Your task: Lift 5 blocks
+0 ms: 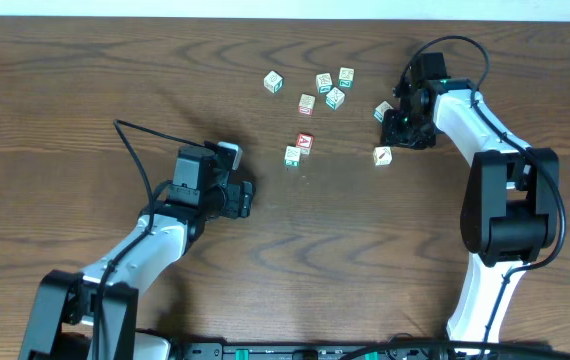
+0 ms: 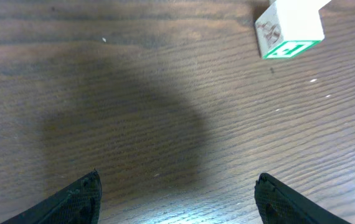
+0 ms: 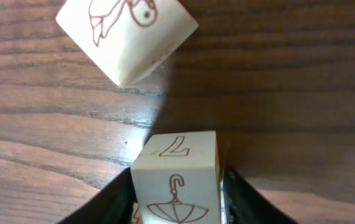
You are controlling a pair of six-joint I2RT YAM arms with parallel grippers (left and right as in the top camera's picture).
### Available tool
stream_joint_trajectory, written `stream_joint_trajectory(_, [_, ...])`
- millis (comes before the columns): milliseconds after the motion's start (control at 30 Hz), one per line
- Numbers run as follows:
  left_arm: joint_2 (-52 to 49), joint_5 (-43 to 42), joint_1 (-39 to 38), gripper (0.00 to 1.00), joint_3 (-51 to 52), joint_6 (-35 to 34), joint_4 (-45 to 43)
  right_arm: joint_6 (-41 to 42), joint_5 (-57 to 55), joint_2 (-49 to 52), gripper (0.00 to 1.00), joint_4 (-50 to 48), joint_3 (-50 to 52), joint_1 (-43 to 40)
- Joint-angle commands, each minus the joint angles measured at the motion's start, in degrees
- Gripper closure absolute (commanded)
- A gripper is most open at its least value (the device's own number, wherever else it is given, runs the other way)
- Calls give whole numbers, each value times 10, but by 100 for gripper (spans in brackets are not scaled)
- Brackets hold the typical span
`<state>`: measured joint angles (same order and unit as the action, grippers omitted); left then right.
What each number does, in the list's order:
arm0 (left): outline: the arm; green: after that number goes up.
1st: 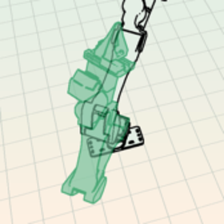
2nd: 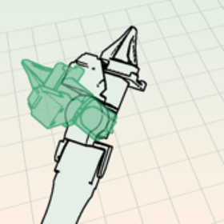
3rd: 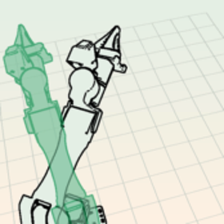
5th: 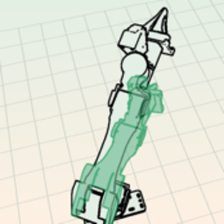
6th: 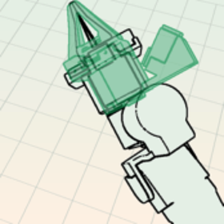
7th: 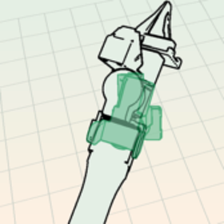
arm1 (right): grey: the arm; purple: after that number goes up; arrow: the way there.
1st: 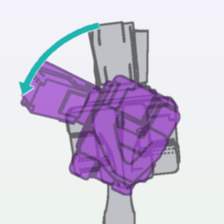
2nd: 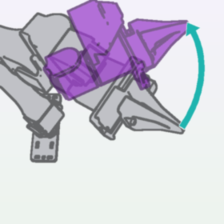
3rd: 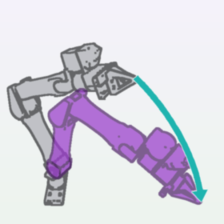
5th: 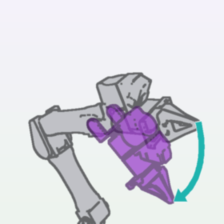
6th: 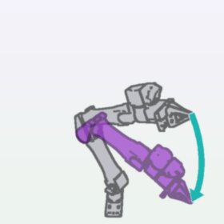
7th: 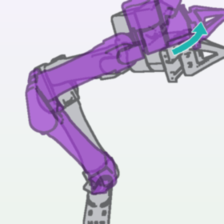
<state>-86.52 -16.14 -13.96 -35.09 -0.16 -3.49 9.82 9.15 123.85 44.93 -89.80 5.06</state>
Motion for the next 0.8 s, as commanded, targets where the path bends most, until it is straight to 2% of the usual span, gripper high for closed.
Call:
stream_joint_trajectory(0, [-17,7,-1,21,-15,-4,-10,9,-130,7,66,-4,-1,-2])
stream_joint_trajectory(67, [-24,8,-3,21,-15,-10,-28,9,-130,7,73,-5,-1,-2])
stream_joint_trajectory(200, [-33,2,-3,22,-15,-36,-63,9,-133,7,79,-5,-1,-2])
stream_joint_trajectory(400, [-42,3,-41,21,-18,-40,-109,15,-136,7,81,-15,-1,-2])
stream_joint_trajectory(533, [-58,12,-71,21,-44,-17,-105,22,-136,7,83,-16,-1,-2])
stream_joint_trajectory(767, [-143,18,-100,21,-125,-13,-87,30,-134,6,98,21,-1,-3])
